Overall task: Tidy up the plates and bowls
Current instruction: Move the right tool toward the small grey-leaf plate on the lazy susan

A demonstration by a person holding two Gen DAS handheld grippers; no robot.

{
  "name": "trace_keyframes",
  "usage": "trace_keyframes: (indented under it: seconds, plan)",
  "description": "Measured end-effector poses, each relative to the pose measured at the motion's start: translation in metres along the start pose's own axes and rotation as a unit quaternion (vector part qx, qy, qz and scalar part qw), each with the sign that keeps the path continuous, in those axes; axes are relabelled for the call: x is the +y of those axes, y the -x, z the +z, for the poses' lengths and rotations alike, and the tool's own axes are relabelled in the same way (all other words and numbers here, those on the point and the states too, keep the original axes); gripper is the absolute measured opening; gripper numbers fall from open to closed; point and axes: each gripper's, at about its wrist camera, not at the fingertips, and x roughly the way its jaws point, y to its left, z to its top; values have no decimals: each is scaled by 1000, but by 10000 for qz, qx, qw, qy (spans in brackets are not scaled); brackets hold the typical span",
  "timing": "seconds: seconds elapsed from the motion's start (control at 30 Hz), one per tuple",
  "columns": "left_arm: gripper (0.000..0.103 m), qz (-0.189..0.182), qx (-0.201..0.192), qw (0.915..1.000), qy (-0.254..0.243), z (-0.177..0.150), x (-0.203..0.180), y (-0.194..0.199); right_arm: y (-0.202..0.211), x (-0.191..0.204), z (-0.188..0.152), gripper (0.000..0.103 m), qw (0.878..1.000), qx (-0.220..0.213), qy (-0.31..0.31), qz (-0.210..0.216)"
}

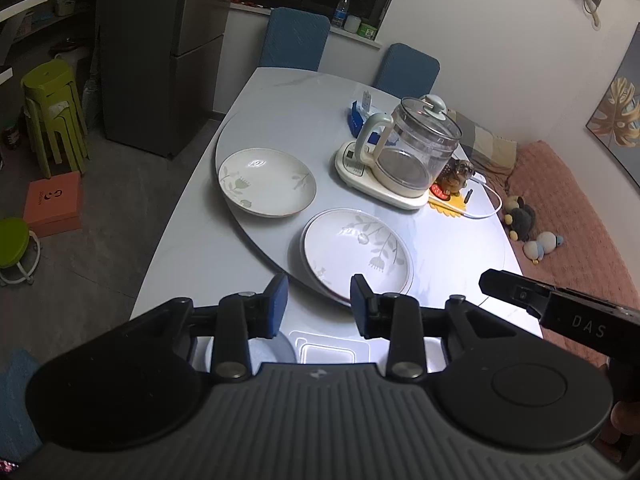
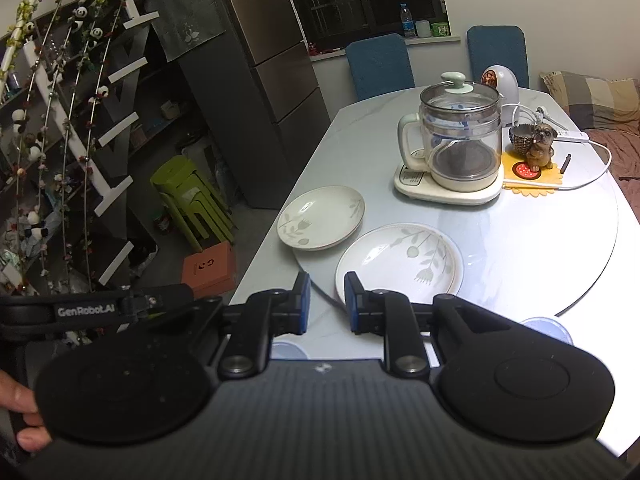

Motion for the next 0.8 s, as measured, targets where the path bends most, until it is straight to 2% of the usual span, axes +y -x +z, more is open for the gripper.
trace_keyframes:
  seconds: [0.03, 0.1, 0.13, 0.17, 0.2, 0.27, 0.43, 0.8]
  plan:
    - [47, -8, 3, 10000, -24, -1, 4, 2, 1, 6, -3, 23, 10000, -4, 16, -15]
    - [65, 21, 14, 10000, -73, -2, 13, 6, 2, 16, -9, 23, 9999, -21, 94, -60]
    - [70, 53, 25, 9999, -84, -3, 17, 7, 1, 20, -10, 30, 9999, -20, 140, -84]
    - [80, 99, 42, 9999, -83, -3, 21, 8, 1, 26, -12, 38, 9998, -18, 156, -120]
    - [83, 141, 50, 9999, -72, -4, 26, 10, 1, 28, -13, 61, 9998, -28, 129, -156]
    - [85, 168, 36, 9998, -53, -6, 34, 16, 2, 33, -17, 87, 9996, -93, 35, -273]
    - [91, 312, 81, 9995, -70, -9, 50, 25, 2, 41, -24, 87, 9987, -100, -8, -507]
    - [93, 387, 310, 9986, 204, -1, 74, 19, -13, 52, -16, 87, 9991, -11, -106, -405]
